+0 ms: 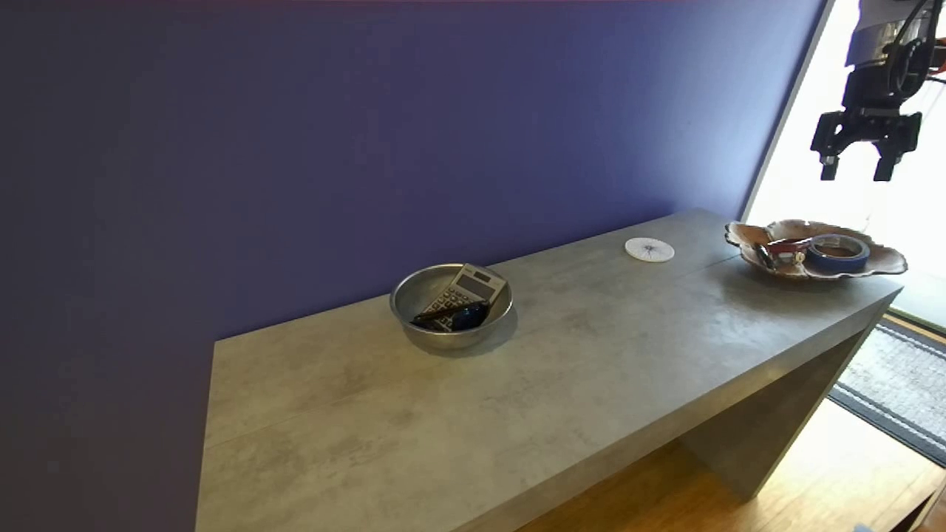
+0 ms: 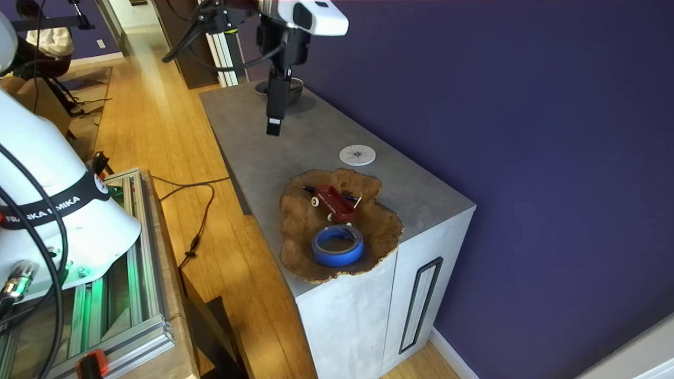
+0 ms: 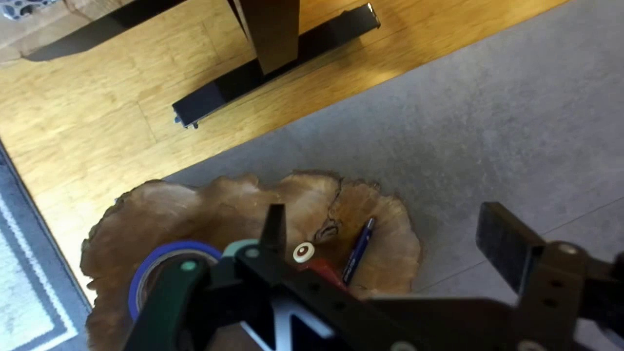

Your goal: Pick up the red trolley from the brown bowl and put it on the table

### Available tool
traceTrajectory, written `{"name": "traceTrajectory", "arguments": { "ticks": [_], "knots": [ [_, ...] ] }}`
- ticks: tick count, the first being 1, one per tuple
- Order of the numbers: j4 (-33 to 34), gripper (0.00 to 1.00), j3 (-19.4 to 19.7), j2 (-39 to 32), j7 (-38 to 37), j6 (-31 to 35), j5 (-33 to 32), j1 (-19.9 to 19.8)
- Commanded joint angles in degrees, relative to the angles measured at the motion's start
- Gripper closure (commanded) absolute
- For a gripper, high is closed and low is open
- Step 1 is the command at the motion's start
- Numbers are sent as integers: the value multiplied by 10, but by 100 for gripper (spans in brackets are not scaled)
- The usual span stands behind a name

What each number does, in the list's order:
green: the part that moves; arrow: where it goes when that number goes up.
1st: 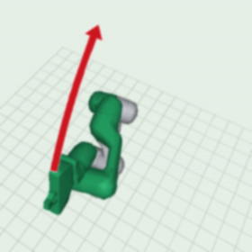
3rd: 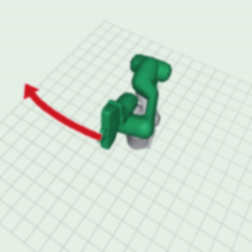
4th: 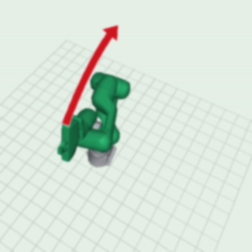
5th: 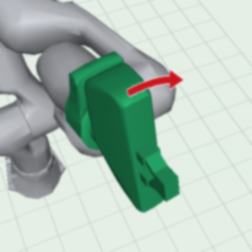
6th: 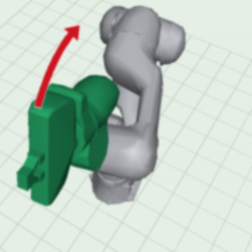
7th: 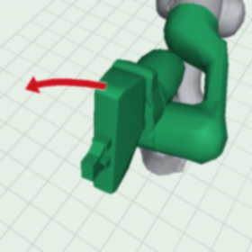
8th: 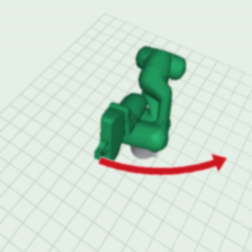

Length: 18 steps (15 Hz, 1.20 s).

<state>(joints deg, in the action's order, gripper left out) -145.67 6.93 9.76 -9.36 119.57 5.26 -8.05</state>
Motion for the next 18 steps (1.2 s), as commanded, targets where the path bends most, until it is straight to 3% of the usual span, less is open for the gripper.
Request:
{"name": "traceTrajectory", "arguments": {
  "ticks": [1,2,3,11,13,14,17,18],
  "knots": [
    [5,0,0,-7,3,-7,5,0],
    [21,0,-4,-26,-64,0,14,-2],
    [35,0,-2,-46,-86,2,23,-5],
    [57,0,48,-227,-191,201,72,-30],
    [58,0,59,-246,-223,201,90,-29],
    [47,0,60,-230,-191,200,67,-23],
    [50,0,63,-243,-191,200,68,-21],
    [50,0,73,-248,-230,217,55,-13]
  ]
}}
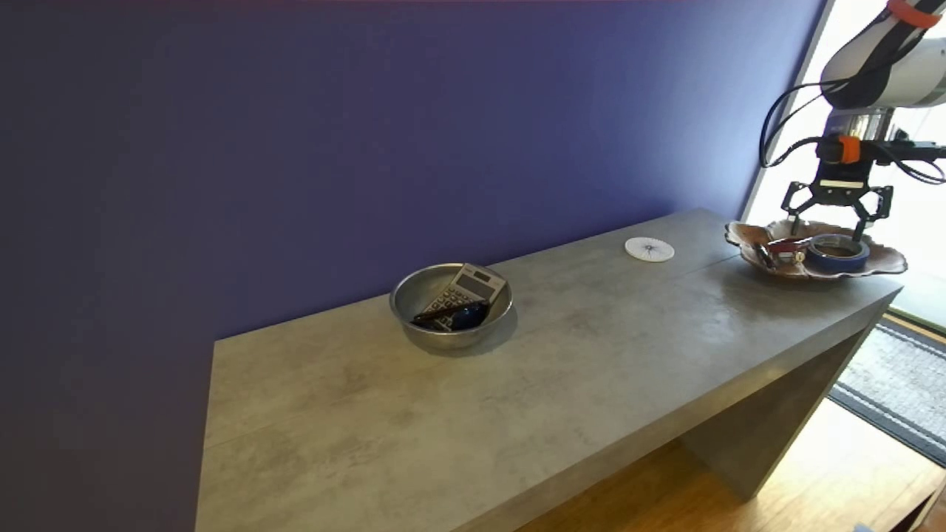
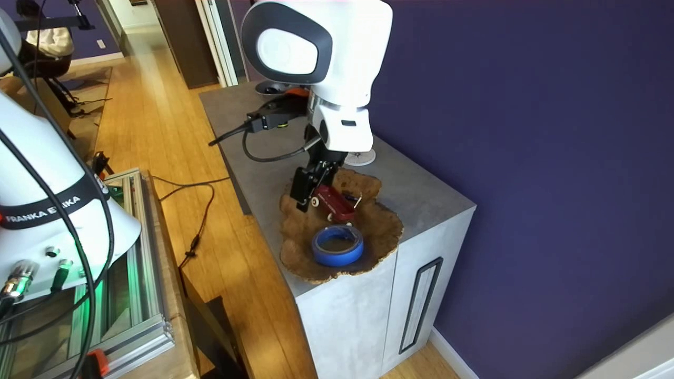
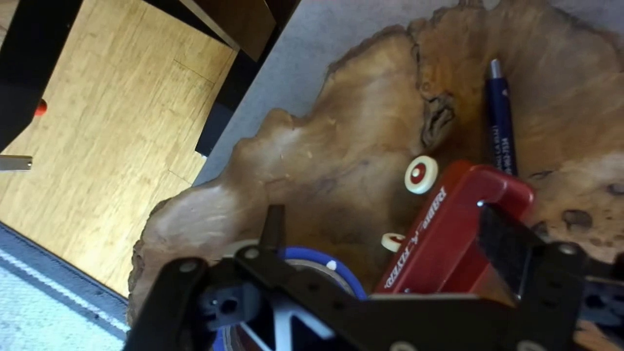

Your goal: Pick up the red trolley from the brown bowl and put it on the table

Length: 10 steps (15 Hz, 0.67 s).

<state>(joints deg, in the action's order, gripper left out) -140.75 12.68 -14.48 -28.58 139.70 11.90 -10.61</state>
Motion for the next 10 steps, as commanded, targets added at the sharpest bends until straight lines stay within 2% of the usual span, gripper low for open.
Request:
{"name": "traceTrajectory", "arguments": {
  "ticks": [1,5,7,8,10],
  "knots": [
    [2,0,14,-8,-42,27,0,12],
    [10,0,4,-17,-60,63,29,13],
    [14,14,6,-22,-75,62,18,19],
    [16,27,7,-24,-83,61,15,22],
    [22,37,7,-31,-94,58,12,27]
  ]
}}
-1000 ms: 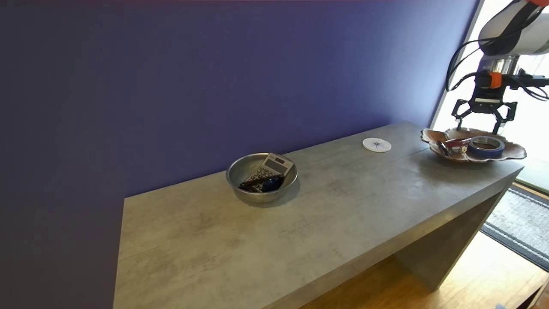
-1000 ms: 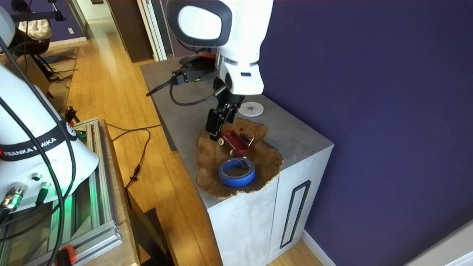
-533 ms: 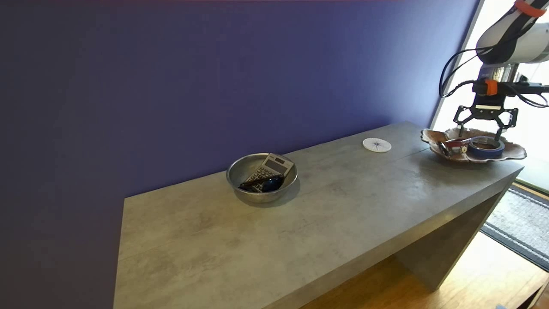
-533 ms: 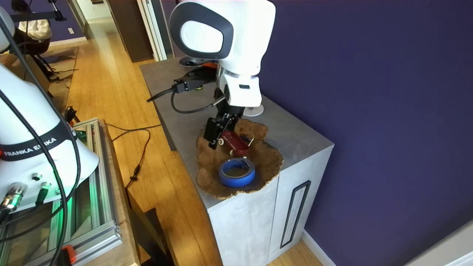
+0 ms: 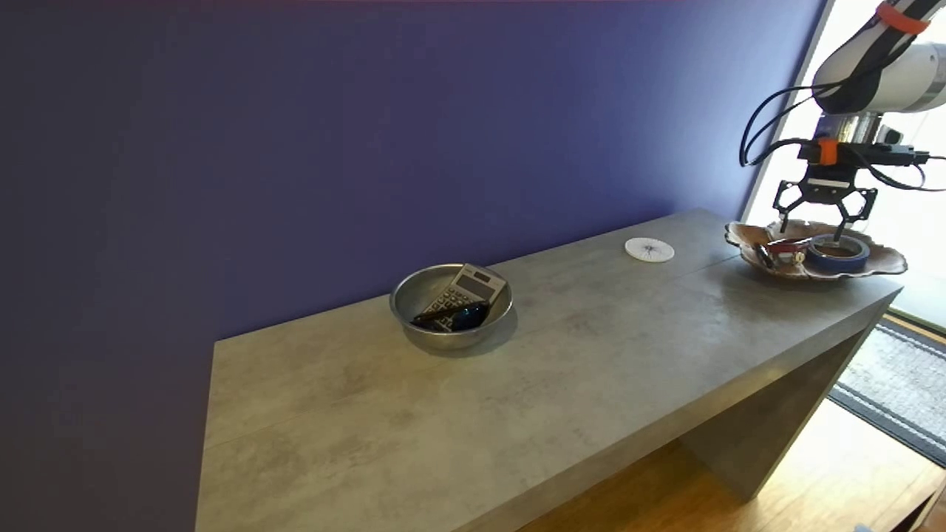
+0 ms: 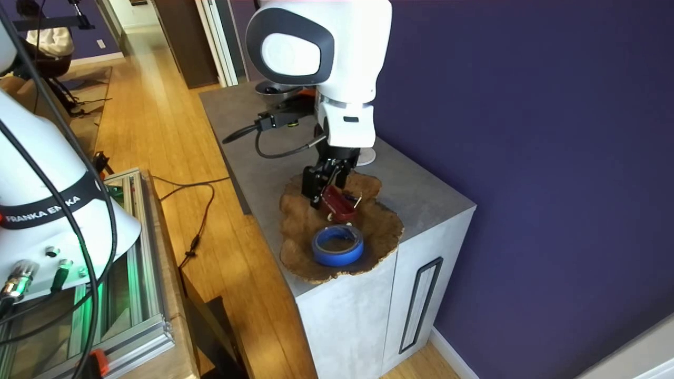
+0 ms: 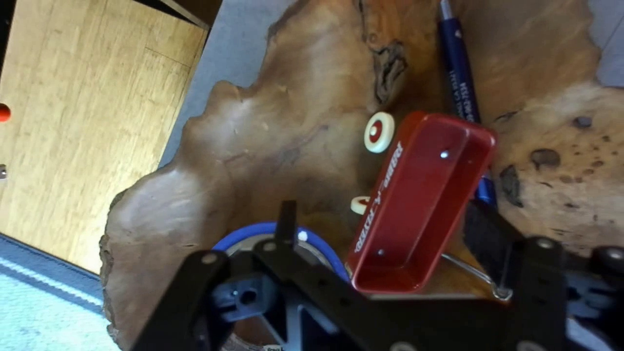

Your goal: Pick up the red trolley from the brown bowl and put it on the table

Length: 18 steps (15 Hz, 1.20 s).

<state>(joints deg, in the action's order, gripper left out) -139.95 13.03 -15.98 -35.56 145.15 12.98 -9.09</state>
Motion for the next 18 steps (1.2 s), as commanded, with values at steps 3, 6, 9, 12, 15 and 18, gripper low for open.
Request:
{"name": "traceTrajectory", "arguments": {
  "ticks": [3,6,9,12,15,18],
  "knots": [
    [21,59,5,-26,-36,-1,-1,18],
    [29,81,6,-38,-45,-4,-2,20],
    [32,99,7,-42,-50,-6,-3,21],
    [23,100,15,-23,-53,-13,-15,25],
    [-24,99,10,41,2,9,-32,25],
    [-55,99,2,105,25,26,-73,47]
  ]
}}
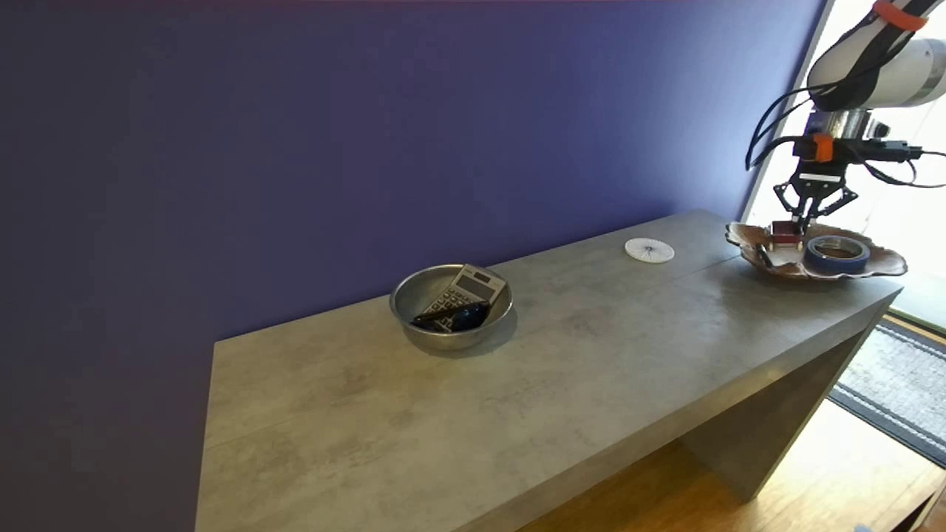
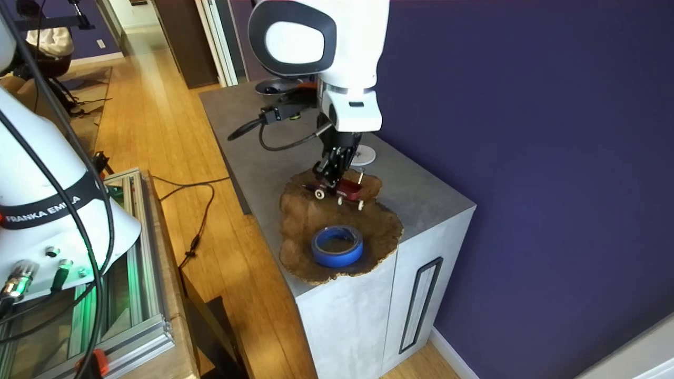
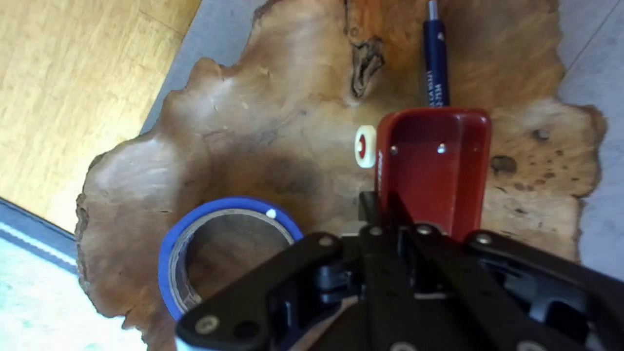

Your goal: Pick up the red trolley from the brown bowl and put it on the table

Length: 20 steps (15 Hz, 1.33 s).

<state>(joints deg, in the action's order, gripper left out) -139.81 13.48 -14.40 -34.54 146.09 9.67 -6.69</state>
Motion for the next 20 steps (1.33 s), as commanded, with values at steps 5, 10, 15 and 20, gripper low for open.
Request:
{"name": "traceTrajectory", "arguments": {
  "ticks": [5,10,15,20],
  "knots": [
    [-32,99,-90,110,-14,9,-82,90],
    [-20,96,-152,97,-5,1,-70,132],
    [-15,99,-169,88,1,1,-75,148],
    [74,99,-229,-11,142,95,10,167]
  ]
}}
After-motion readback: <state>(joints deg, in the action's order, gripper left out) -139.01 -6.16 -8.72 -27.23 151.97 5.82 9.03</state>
